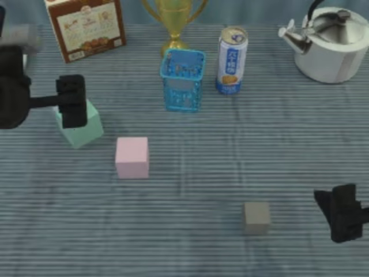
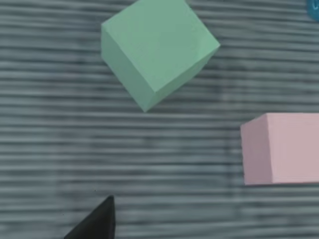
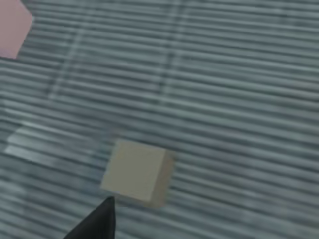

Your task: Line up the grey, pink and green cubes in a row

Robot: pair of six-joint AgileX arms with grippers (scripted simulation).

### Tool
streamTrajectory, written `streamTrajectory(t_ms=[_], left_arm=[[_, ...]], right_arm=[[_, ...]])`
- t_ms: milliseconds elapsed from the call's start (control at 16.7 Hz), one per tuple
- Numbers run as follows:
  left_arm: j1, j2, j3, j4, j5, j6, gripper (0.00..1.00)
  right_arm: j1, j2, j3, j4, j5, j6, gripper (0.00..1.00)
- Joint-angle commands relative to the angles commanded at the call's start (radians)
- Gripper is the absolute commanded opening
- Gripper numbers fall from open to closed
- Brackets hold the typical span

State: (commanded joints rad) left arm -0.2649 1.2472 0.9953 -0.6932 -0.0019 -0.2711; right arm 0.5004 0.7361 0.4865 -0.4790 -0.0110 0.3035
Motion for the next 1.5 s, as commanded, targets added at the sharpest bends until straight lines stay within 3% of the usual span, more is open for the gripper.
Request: streamTrajectory(t_ms=[360, 720, 1200, 1500], left_arm=[[-0.117, 0.556, 0.428, -0.306, 0.002, -0.119, 1.0], [-0.183, 0.841, 0.691, -0.462, 0.004, -0.188, 1.0], [-0.184, 0.871, 0.699, -0.455, 0.004, -0.191, 1.0], [-0.186, 0.938, 0.582, -0.258, 0.005, -0.19, 1.0]], right_arm=[[-0.262, -0.47, -0.348, 0.273, 0.001, -0.186, 1.0], [-0.469, -0.712, -0.477, 0.46, 0.01, -0.294, 1.0], [-0.49, -0.736, -0.486, 0.479, 0.011, -0.304, 1.0], [-0.49, -0.736, -0.486, 0.479, 0.011, -0.304, 1.0]])
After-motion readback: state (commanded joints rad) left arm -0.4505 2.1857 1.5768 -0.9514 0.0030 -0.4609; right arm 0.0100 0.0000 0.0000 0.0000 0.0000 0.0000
